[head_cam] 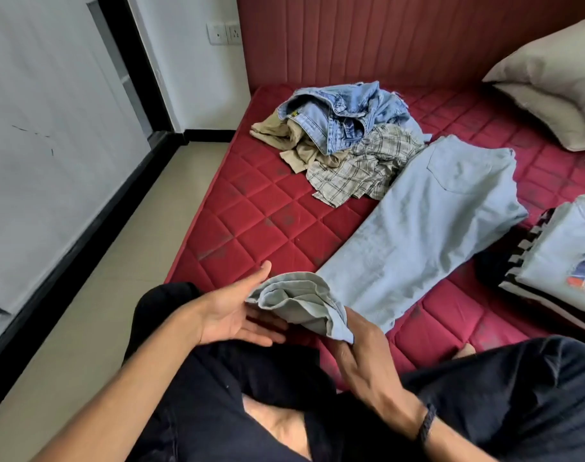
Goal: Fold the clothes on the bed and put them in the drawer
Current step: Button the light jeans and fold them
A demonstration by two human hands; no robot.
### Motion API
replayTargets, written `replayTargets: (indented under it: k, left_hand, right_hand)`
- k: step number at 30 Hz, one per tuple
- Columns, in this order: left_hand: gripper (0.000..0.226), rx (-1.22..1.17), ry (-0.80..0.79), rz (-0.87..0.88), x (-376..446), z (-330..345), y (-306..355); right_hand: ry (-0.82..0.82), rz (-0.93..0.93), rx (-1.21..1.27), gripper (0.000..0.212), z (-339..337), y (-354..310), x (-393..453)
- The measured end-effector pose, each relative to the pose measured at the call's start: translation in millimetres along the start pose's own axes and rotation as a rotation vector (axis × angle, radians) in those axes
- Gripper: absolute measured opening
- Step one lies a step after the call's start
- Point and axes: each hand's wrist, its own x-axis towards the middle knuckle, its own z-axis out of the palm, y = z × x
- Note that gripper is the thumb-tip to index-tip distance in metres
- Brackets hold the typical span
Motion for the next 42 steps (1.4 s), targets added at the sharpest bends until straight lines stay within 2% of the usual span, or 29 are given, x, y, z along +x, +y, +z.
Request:
replayTargets:
  k: [2, 6, 8, 9, 10, 11, 12, 13, 14, 15, 17, 18, 20, 22, 23, 25, 27, 30, 34, 36, 40, 41, 42]
  left_hand:
    - [0.067, -0.223, 0.003, 0.083, -15.1, 4.8, 1.6]
    - [0.056, -0.602, 0.203, 0.249, -30.5, 10.0, -4.7]
    - [0.049, -0.771, 0.206, 0.280, -42.7, 3.4, -13.6]
    - [0.036, -0.970, 0.138, 0.312, -46.8, -3.6, -20.0]
    - [0.023, -1.107, 0.114, 0.374, -52.2, -15.2, -29.9]
    - [0.024, -1.213, 0.190, 0.446, -59.6, -27.0, -40.5]
    - [0.039, -1.080, 0.344, 0.484, -71.0, -42.6, -50.1]
    - [0.049, -0.958, 0.498, 0.440, -78.6, -52.3, -51.6]
    - [0.051, -0.831, 0.574, 0.401, -87.7, -57.7, -56.0]
    - [0.046, -0.777, 0.594, 0.405, -96.6, -61.1, -60.8]
    - [0.033, -0.517, 0.788, 0.484, -105.5, -59.6, -67.4]
    - [0.033, -0.455, 0.856, 0.462, -106.6, -60.2, -67.8]
    - [0.056, -0.582, 0.854, 0.380, -107.4, -60.7, -67.7]
    - [0.075, -0.721, 0.748, 0.335, -106.8, -64.1, -63.1]
    - [0.071, -0.752, 0.713, 0.345, -108.6, -63.3, -63.2]
    - [0.047, -0.728, 0.674, 0.386, -114.1, -58.4, -66.2]
    - [0.034, -0.653, 0.651, 0.450, -114.5, -58.3, -71.0]
    - [0.026, -0.637, 0.651, 0.521, -114.2, -62.0, -77.6]
    - [0.026, -0.532, 0.819, 0.462, -105.6, -66.0, -79.0]
    - [0.024, -0.493, 0.931, 0.448, -101.2, -66.0, -81.1]
    - [0.025, -0.514, 1.061, 0.380, -90.0, -74.5, -92.9]
    - [0.025, -0.518, 1.069, 0.379, -87.6, -76.1, -94.0]
    - [0.023, -0.511, 1.068, 0.382, -84.9, -77.9, -93.8]
  right_hand:
    - [0.083, 0.058, 0.063, 0.034, 12.9, -12.4, -4.0]
    - [0.191, 0.072, 0.272, 0.030, 54.0, -71.9, 4.0]
    - [0.152, 0.005, 0.369, 0.029, 90.2, -110.9, 14.5]
    - [0.137, -0.067, 0.301, 0.025, 109.9, -127.0, 20.0]
    - [0.045, -0.114, 0.205, 0.028, 132.6, -142.3, 22.6]
    - [-0.065, -0.145, 0.070, 0.042, 151.2, -153.2, 23.8]
    - [-0.179, -0.153, -0.073, 0.057, 165.9, -162.4, 21.9]
    - [-0.235, -0.166, -0.204, 0.066, 172.3, -166.0, 21.2]
    - [-0.294, -0.189, -0.288, 0.071, 176.2, -168.9, 20.2]
    - [-0.410, -0.226, -0.326, 0.077, 179.3, -173.6, 19.4]
    - [-0.609, -0.311, -0.330, 0.095, 174.3, -175.2, 20.8]
    - [-0.634, -0.350, -0.311, 0.097, 168.3, -169.3, 23.5]
    - [-0.685, -0.346, -0.188, 0.095, 154.6, -159.2, 30.2]
    - [-0.670, -0.245, -0.034, 0.103, 133.3, -163.9, 37.4]
    - [-0.639, -0.174, 0.028, 0.107, 126.0, -170.5, 40.4]
    - [-0.540, -0.069, 0.086, 0.107, 119.2, -189.6, 46.2]
    - [-0.473, -0.060, 0.048, 0.098, 119.2, -204.5, 53.2]
    - [-0.505, -0.096, -0.016, 0.088, 119.3, -217.0, 69.1]
    - [-0.625, -0.101, -0.011, 0.068, 122.7, -212.3, 84.0]
    - [-0.545, -0.163, -0.068, 0.047, 125.4, -205.6, 84.9]
    - [-0.220, -0.228, -0.016, 0.035, 111.3, -200.7, 92.6]
    - [-0.222, -0.264, 0.005, 0.033, 106.8, -198.3, 94.3]
    - [-0.298, -0.307, -0.012, 0.035, 103.7, -194.5, 95.0]
